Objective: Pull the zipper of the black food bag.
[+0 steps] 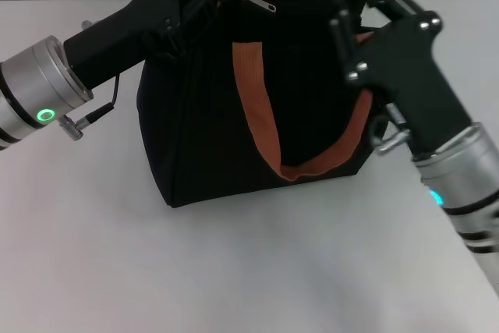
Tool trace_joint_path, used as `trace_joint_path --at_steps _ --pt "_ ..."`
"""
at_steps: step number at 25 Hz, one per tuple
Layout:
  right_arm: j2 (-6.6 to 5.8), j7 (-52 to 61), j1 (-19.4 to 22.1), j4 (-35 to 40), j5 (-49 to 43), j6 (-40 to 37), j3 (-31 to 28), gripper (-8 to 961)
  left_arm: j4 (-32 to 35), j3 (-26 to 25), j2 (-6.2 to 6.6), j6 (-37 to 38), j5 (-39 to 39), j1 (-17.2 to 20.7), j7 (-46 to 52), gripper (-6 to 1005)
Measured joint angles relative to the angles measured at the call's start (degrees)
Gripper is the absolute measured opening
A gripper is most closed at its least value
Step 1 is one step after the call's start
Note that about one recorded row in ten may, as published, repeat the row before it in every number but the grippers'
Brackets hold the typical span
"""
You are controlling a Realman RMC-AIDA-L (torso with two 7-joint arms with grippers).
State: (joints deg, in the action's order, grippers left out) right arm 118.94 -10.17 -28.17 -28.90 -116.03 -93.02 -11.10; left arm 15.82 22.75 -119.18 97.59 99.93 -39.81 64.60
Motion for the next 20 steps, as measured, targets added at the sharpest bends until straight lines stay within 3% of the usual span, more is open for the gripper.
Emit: trace_joint_path --at_steps 1,2,3,5,6,8,9,10,11,12,14,20 --pt "-0.72 7.6 0.1 0.6 -0.9 -1.6 0.2 263 0.0 0.0 0.00 -0.1 0.0 0.0 0.0 95" --pt "-0.72 7.6 0.1 0.6 -0.9 -1.6 0.2 267 0.0 0.0 0.00 -0.2 0.0 0.0 0.0 95" --pt "-1.72 17.5 0.2 1.7 -4.0 -3.3 0.1 270 0.0 0.0 0.00 -0.3 0.0 0.0 0.0 95" --pt "-2.03 22.2 0.1 2.7 -5.6 -4.1 -0.1 276 0.0 0.0 0.00 -0.5 0.0 -0.1 0.0 95" --pt "-2.31 33.8 -0.6 6.4 -9.1 -7.3 -0.5 280 0.0 0.0 0.00 -0.6 0.0 -0.1 0.0 95" --pt "-2.27 38.5 -1.0 8.9 -9.8 -9.1 -0.6 286 0.0 0.0 0.00 -0.7 -0.1 -0.2 0.0 95" --pt "-1.78 49.7 -1.9 15.0 -10.3 -13.2 -0.8 289 0.0 0.0 0.00 -0.9 -0.1 -0.3 0.0 95" --pt "-1.78 49.7 -1.9 15.0 -10.3 -13.2 -0.8 293 0.0 0.0 0.00 -0.9 -0.1 -0.3 0.0 95" --pt "-1.23 62.0 -2.9 21.1 -10.2 -16.1 -1.0 296 0.0 0.0 0.00 -0.9 -0.1 -0.4 0.0 95" --pt "-1.23 62.0 -2.9 21.1 -10.2 -16.1 -1.0 299 0.0 0.0 0.00 -1.0 -0.1 -0.4 0.0 95" --pt "-0.61 78.1 -4.3 28.5 -9.9 -17.2 -1.0 305 0.0 0.0 0.00 -1.0 -0.1 -0.4 -0.1 95" --pt "-0.54 94.7 -6.4 32.6 -9.3 -13.9 -0.8 325 -0.5 0.3 0.00 -0.6 -0.1 -0.6 -3.0 96"
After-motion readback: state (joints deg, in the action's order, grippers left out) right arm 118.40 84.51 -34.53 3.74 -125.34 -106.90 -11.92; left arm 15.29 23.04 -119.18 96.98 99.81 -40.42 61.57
